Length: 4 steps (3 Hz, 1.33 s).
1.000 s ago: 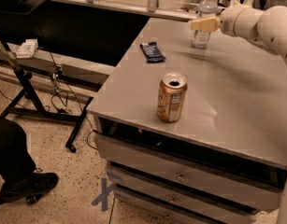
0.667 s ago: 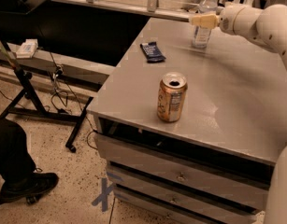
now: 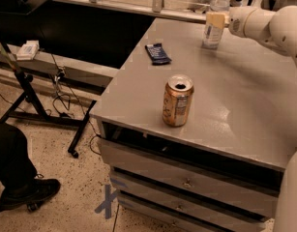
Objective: Move blue plastic bottle near orange can
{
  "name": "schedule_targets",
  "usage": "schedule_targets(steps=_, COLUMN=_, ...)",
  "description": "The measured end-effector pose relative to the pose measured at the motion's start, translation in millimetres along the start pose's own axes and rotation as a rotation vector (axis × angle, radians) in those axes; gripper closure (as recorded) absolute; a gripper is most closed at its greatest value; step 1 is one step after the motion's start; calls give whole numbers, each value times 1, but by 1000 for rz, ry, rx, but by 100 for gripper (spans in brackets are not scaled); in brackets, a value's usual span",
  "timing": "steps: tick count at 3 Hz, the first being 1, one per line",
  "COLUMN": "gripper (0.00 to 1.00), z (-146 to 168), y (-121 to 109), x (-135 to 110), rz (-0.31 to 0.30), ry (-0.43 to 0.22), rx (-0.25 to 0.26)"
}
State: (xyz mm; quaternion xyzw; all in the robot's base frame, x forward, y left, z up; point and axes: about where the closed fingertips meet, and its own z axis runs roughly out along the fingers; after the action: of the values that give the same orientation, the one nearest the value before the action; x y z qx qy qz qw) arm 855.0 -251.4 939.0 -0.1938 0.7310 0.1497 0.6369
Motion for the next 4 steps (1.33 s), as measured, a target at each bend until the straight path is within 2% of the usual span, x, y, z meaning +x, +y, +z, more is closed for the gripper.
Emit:
schedule_targets(steps=1, gripper=85, z=-18, y=29, x=4, rz=33, ry=19, rx=-82)
schedule_targets(steps=2, gripper=100, z=-47, y=59, x=13, rz=110, ry=14, rx=-214)
schedule_targets(steps=3, gripper=100, z=-49, y=69, x=14, rz=120, ry=19, rx=-249)
schedule_targets(steps=4, gripper=100, z=-49, y=69, x=14, rz=120, ry=18, rx=-246)
